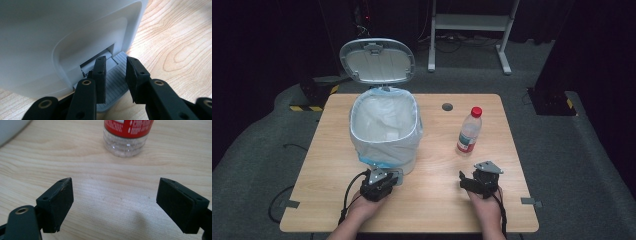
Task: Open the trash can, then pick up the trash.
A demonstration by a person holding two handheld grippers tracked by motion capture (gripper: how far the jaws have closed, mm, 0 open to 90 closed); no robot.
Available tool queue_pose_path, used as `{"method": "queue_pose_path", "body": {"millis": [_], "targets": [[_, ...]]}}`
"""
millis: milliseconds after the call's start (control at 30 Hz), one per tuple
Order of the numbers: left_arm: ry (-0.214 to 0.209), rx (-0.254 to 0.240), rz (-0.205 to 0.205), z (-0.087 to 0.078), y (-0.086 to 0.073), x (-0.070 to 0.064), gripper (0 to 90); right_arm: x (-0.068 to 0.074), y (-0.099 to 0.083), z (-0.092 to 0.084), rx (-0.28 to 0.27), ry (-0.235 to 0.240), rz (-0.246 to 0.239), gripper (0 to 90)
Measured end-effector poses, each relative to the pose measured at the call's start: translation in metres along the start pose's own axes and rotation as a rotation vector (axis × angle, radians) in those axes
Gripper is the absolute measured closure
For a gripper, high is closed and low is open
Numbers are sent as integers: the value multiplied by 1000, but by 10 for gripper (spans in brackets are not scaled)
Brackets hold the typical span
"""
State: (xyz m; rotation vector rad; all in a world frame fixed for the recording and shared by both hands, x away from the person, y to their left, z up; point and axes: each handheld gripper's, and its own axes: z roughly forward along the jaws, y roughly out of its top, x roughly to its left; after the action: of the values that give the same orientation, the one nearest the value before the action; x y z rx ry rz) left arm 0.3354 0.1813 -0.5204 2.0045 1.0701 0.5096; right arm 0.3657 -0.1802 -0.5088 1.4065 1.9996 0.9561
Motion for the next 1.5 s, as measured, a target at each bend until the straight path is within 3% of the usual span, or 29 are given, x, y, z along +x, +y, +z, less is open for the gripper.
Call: {"method": "queue_pose_path", "body": {"millis": [600,767,900,1033,1500], "targets": [[-5,-6,-3,0,0,0,699,8,11,-14,-82,4,4,137],[-19,1,-13,-1,0,2,698,10,17,-17,-109,-7,-16,137],[-34,-4,-37,0,0,5,701,10,21,-18,-106,-3,14,138],[1,-5,-2,0,0,-1,700,10,29,-16,-82,3,-8,142],[-6,-4,-1,0,0,0,700,-6,65,-6,-115,-6,78,143]]}}
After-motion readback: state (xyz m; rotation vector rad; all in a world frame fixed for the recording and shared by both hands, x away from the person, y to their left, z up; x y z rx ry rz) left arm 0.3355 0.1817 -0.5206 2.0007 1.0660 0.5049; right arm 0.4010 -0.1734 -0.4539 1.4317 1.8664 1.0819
